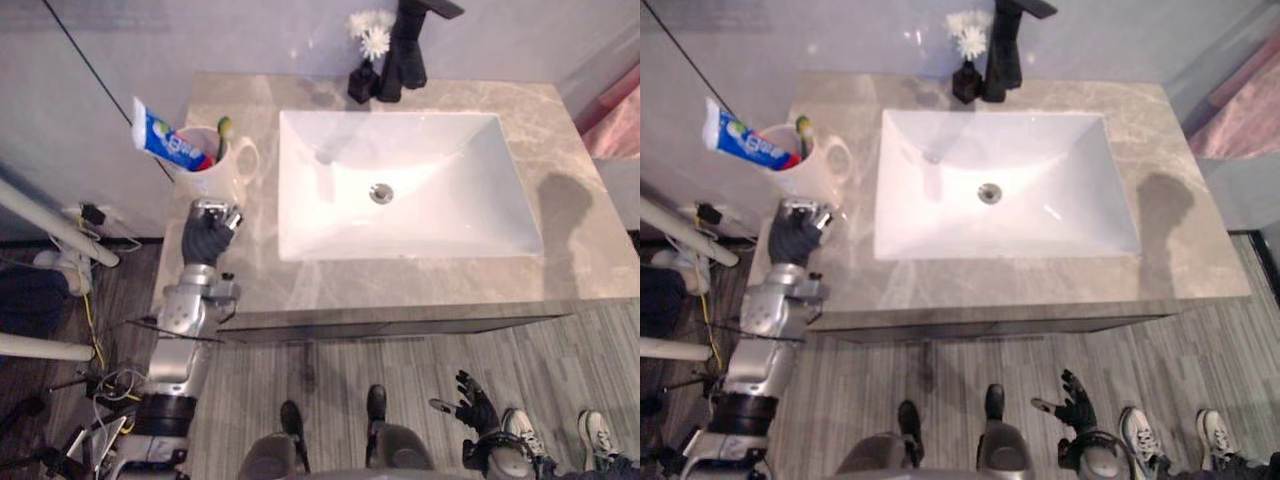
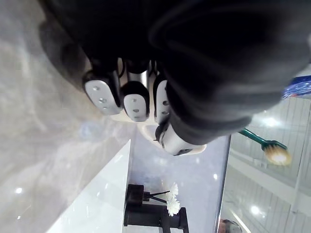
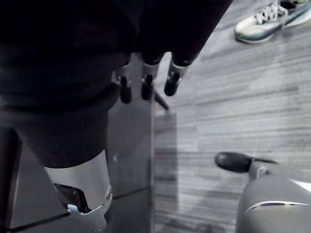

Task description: Organize washtable

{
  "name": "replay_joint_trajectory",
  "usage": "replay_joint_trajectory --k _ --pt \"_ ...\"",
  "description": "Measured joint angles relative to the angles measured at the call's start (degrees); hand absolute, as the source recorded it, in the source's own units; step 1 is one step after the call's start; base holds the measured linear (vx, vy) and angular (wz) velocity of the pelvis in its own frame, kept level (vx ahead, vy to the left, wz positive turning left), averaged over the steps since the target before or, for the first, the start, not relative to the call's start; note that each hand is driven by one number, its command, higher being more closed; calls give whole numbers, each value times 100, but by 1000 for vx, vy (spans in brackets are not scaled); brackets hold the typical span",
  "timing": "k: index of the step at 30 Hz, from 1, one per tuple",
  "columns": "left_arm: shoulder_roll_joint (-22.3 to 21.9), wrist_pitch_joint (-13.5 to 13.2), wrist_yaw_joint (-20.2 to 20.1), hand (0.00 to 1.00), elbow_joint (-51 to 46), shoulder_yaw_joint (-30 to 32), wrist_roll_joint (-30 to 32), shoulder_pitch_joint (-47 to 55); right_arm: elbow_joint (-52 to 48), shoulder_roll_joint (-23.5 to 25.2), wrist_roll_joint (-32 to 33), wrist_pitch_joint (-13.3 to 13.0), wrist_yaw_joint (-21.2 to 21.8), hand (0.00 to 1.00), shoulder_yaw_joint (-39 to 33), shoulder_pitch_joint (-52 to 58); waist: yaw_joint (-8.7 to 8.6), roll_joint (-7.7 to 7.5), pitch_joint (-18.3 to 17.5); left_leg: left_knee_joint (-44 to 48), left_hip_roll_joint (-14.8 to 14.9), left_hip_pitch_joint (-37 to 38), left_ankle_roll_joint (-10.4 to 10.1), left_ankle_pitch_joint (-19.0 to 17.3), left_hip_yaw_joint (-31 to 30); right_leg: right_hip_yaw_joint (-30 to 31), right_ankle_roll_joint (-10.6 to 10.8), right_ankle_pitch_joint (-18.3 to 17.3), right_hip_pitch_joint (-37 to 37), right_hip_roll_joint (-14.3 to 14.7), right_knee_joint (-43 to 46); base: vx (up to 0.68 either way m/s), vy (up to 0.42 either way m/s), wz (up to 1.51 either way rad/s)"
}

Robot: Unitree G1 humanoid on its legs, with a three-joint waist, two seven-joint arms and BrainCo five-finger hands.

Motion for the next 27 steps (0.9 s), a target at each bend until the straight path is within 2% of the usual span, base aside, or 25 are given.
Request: replay_joint_trajectory --k 11,15,20,27 --pt "452 -22 351 100 533 66 30 -1168 0 3 6 -7 -16 0 8 -276 -31 -87 228 322 70 -502 27 -68 44 45 -164 314 -400 41 -10 -53 6 -3" --pt "615 -10 469 100 692 210 6 -1426 0 4 24 -10 -47 0 14 -414 -55 -147 327 430 91 -589 45 -107 150 163 -134 391 -494 47 -13 -69 13 -13" --pt "736 -3 563 100 903 230 -130 -1674 0 7 47 -10 -122 0 54 -457 -61 -163 409 557 142 -723 52 -144 212 216 -202 529 -589 80 -23 -87 14 -8" --pt "1016 4 598 100 1104 456 -307 -1877 0 8 48 -8 -129 0 57 -460 -81 -232 469 768 170 -972 37 -139 260 288 -216 460 -783 89 -49 -69 -12 -7"
